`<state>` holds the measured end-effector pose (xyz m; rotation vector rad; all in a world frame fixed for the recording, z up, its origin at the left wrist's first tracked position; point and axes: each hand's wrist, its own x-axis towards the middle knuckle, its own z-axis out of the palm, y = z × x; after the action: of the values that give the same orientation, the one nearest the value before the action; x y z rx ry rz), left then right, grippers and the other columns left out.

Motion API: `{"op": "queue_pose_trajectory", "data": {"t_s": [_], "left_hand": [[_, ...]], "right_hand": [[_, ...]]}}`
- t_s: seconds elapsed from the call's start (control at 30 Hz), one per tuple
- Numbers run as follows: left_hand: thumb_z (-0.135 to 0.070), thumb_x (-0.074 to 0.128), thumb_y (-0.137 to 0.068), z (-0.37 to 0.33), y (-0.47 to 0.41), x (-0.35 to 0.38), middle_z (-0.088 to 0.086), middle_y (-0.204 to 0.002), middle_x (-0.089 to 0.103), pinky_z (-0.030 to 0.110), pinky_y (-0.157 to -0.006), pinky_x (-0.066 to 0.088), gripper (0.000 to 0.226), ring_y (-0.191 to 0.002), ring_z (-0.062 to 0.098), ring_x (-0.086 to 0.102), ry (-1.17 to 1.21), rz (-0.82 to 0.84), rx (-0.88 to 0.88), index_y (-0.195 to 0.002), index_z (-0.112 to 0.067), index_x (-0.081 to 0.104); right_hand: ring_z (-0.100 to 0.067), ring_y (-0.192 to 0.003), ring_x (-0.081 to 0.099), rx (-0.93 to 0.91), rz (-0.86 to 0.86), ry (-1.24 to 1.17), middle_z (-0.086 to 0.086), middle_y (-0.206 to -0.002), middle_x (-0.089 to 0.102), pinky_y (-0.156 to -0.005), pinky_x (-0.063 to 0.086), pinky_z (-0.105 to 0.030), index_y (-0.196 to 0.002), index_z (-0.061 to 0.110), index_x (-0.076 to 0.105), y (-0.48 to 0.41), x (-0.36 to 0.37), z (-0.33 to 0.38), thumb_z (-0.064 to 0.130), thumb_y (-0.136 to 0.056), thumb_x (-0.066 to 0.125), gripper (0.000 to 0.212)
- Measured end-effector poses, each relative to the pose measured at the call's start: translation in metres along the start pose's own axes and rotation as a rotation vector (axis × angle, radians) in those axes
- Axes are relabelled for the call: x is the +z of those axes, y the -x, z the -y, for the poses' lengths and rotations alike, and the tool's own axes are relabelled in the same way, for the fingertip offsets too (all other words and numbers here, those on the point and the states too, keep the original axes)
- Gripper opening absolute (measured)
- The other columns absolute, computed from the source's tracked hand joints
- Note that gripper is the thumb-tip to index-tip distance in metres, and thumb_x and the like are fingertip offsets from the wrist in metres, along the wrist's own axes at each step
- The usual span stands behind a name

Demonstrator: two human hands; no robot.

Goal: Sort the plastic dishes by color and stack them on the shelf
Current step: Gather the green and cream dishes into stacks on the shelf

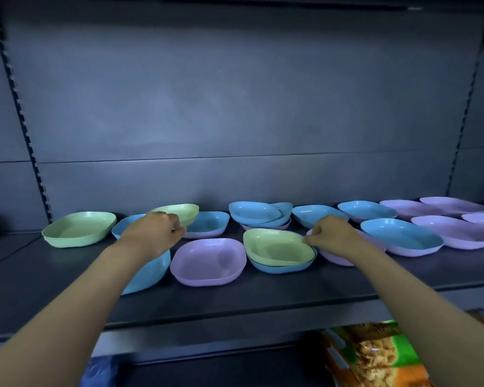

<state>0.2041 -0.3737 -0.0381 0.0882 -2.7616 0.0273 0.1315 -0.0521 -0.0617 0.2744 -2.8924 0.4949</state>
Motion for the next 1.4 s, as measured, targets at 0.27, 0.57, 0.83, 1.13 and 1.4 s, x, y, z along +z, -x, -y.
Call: {"op": "queue_pose_trajectory", "data": {"t_s": [0.27, 0.57, 0.83, 1.13, 1.4], "left_hand": [[-0.024, 0.042, -0.096, 0.008, 0.000, 0.007, 0.011, -0.094, 0.069, 0.036, -0.077, 0.046, 0.030, -0.076, 0.022, 0.052, -0.044, -0.020, -0.043, -0.092, -0.004, 0.063], [-0.028, 0.046, -0.093, 0.033, -0.010, 0.015, 0.015, -0.089, 0.068, 0.037, -0.076, 0.050, 0.029, -0.082, 0.034, 0.060, 0.018, -0.075, -0.046, -0.085, -0.006, 0.063], [-0.028, 0.050, -0.092, 0.045, -0.020, 0.017, 0.012, -0.095, 0.069, 0.035, -0.078, 0.050, 0.027, -0.089, 0.031, 0.061, 0.058, -0.070, -0.044, -0.094, -0.006, 0.066], [-0.029, 0.046, -0.093, 0.057, -0.031, 0.020, 0.009, -0.094, 0.068, 0.035, -0.079, 0.050, 0.028, -0.088, 0.029, 0.060, 0.103, -0.067, -0.045, -0.093, -0.009, 0.066], [-0.027, 0.046, -0.094, 0.069, -0.044, 0.020, 0.018, -0.099, 0.066, 0.033, -0.076, 0.044, 0.029, -0.089, 0.032, 0.055, 0.157, -0.075, -0.123, -0.093, -0.003, 0.062]], "right_hand": [[-0.010, -0.051, 0.031, 0.059, 0.069, -0.017, 0.000, -0.055, 0.033, -0.046, 0.021, -0.024, -0.053, 0.012, 0.033, -0.029, 0.012, 0.002, 0.027, -0.069, 0.074, 0.046], [-0.014, -0.049, 0.030, 0.107, -0.022, -0.043, -0.004, -0.050, 0.033, -0.043, 0.022, -0.024, -0.047, 0.009, 0.033, -0.034, 0.018, -0.002, 0.006, -0.072, 0.062, 0.039], [-0.020, -0.062, 0.037, 0.103, -0.067, -0.103, -0.008, -0.053, 0.038, -0.054, 0.030, -0.028, -0.050, 0.005, 0.036, -0.030, 0.013, -0.001, 0.001, -0.079, 0.054, 0.034], [-0.015, -0.052, 0.016, 0.156, -0.166, -0.161, -0.003, -0.051, 0.020, -0.049, 0.017, -0.029, -0.050, 0.013, 0.022, -0.014, 0.001, 0.015, 0.003, -0.079, 0.053, 0.044], [-0.022, -0.054, 0.031, 0.157, -0.264, -0.348, -0.011, -0.059, 0.040, -0.053, 0.031, -0.025, -0.060, 0.006, 0.045, -0.006, -0.013, 0.033, 0.004, -0.080, 0.049, 0.021]]}}
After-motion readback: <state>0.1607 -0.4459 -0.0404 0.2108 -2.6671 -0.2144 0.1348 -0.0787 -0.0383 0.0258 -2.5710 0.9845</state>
